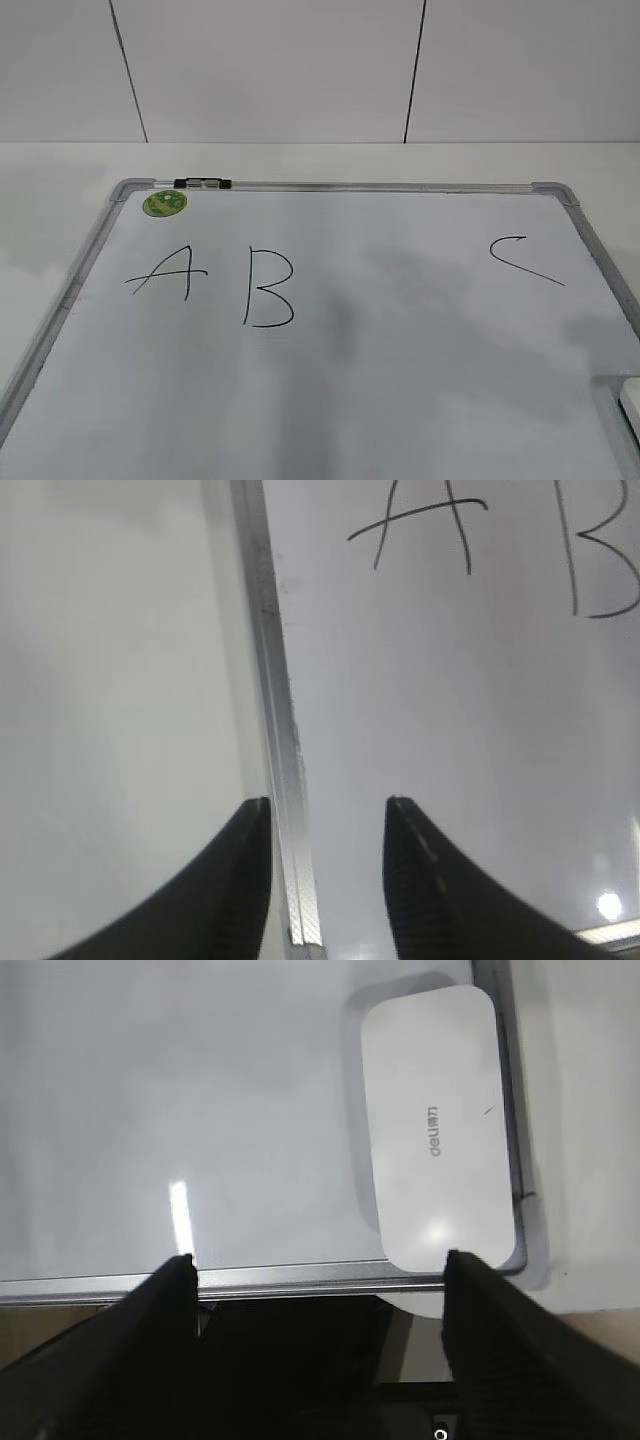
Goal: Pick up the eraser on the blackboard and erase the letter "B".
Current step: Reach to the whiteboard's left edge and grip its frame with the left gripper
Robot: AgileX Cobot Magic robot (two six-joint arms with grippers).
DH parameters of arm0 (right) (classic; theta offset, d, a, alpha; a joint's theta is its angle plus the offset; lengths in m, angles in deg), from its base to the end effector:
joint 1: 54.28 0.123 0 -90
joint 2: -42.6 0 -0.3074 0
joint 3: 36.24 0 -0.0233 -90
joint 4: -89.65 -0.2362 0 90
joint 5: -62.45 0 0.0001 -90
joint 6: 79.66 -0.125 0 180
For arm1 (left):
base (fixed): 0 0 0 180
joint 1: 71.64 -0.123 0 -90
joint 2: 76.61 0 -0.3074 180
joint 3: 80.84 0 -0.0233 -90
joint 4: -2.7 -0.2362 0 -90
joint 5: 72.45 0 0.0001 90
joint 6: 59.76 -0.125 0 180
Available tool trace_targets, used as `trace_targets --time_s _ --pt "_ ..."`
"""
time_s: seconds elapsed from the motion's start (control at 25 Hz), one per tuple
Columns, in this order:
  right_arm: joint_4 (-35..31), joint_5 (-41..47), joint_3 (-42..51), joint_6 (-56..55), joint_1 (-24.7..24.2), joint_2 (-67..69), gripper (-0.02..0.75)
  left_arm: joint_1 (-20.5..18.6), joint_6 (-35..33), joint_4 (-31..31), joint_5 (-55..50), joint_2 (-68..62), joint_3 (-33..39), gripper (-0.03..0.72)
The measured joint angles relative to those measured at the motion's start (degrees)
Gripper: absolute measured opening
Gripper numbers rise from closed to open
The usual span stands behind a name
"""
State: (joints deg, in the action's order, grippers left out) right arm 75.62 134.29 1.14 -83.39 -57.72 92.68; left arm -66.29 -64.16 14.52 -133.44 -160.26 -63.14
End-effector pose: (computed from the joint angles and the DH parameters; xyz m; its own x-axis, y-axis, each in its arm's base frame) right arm 0.0832 0.0239 0.2791 -0.9246 0.1943 -0.3277 0.1079 0.9585 0.2641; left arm 0.2373 -0.0447 0.2880 -0.9492 0.0648 -0.3078 0.1243 0.9762 -0.1777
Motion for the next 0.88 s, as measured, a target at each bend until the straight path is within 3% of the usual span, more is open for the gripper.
trace_targets --time_s 0.6,0.88 --pt "0.0 -0.1 0.0 1.5 0.0 0.1 0.584 0.1 0.4 -5.5 4.4 -25.4 -13.0 0.300" --pt "0.0 -0.1 0.0 1.9 0.0 0.2 0.584 4.4 1.9 -11.0 4.1 -31.0 -15.3 0.300"
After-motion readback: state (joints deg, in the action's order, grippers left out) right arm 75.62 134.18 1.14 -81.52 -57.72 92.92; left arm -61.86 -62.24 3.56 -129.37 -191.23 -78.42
